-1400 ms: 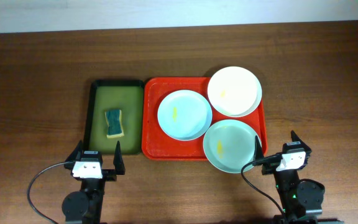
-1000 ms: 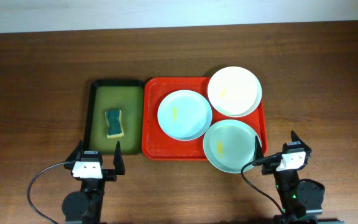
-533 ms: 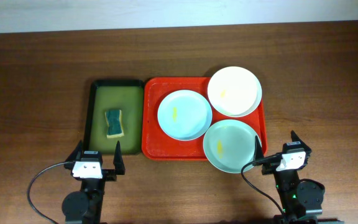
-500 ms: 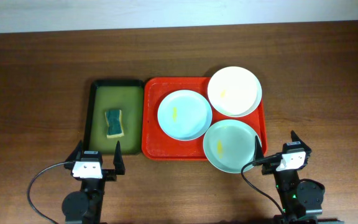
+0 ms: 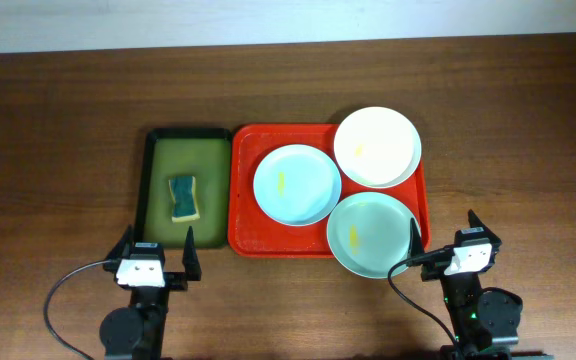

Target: Clean dirty plates on tray and stack at the side

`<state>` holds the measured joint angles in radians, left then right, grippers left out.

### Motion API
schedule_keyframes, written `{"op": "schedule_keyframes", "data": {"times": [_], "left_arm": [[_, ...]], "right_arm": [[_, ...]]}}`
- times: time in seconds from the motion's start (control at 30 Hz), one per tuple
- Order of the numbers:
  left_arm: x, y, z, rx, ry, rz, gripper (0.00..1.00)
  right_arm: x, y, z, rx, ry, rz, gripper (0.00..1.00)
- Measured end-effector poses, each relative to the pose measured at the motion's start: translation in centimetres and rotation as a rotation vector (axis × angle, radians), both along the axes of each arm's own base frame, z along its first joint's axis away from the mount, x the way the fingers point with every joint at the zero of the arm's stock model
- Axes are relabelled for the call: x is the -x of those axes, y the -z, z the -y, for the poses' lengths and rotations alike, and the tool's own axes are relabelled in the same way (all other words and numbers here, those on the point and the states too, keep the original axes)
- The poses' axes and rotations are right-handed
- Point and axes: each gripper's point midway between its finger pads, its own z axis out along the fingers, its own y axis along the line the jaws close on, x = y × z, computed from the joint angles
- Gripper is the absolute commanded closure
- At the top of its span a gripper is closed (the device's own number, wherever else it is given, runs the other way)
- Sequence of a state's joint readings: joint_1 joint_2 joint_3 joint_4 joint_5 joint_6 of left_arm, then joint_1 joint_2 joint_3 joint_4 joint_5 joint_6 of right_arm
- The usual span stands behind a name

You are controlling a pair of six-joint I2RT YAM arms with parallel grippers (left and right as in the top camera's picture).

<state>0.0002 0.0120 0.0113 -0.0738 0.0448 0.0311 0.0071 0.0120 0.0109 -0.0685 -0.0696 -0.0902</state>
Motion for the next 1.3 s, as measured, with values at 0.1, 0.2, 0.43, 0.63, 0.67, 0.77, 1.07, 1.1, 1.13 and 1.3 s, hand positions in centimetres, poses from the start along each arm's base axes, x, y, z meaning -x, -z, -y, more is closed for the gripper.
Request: {"op": "schedule_keyframes", "data": {"times": [0.1, 0.2, 0.43, 0.63, 0.67, 0.77, 1.07, 1.1, 1.13, 1.3], "left_arm": [[0.0, -3.6, -0.2, -0.026, -0.013, 0.149, 0.01], [0.0, -2.3, 1.1, -0.032, 0.064, 0.097, 0.01], [1.8, -7.1, 2.6, -0.010, 0.156, 0.057, 0.01], [0.5, -20.6, 2.8, 0.016, 0.162, -0.183, 0.01], [-0.7, -21.5, 2.8, 0.024, 0.161, -0.266, 0.01], [-3.7, -21.6, 2.8, 0.041, 0.159, -0.494, 0.01], [-8.1, -6.9, 5.1, 0.192, 0.225, -1.238, 1.00], [-8.5, -5.1, 5.1, 0.202, 0.218, -1.279, 1.00], [-8.9, -3.7, 5.2, 0.211, 0.212, -1.300, 1.00], [-8.1, 2.1, 7.5, 0.165, 0.150, -1.396, 0.41]], "right_arm": [[0.0, 0.0, 0.0, 0.001, 0.000, 0.000, 0.01], [0.0, 0.0, -0.1, -0.001, -0.008, 0.001, 0.01], [0.1, -0.9, -0.4, -0.121, -0.015, 0.016, 0.01], [1.7, -13.5, -0.6, -0.245, -0.018, -0.043, 0.01], [1.2, -15.3, -1.0, -0.249, -0.031, -0.125, 0.01], [-0.2, -16.9, -2.1, -0.260, -0.047, -0.507, 0.01], [-8.1, -5.3, -7.7, -0.422, -0.181, -1.403, 0.82], [-8.6, -3.7, -9.3, -0.399, -0.215, -1.445, 0.60], [-8.8, -2.9, -10.4, -0.374, -0.241, -1.461, 0.51], [-10.2, 3.6, -14.2, -0.253, -0.204, -1.569, 0.47]]}}
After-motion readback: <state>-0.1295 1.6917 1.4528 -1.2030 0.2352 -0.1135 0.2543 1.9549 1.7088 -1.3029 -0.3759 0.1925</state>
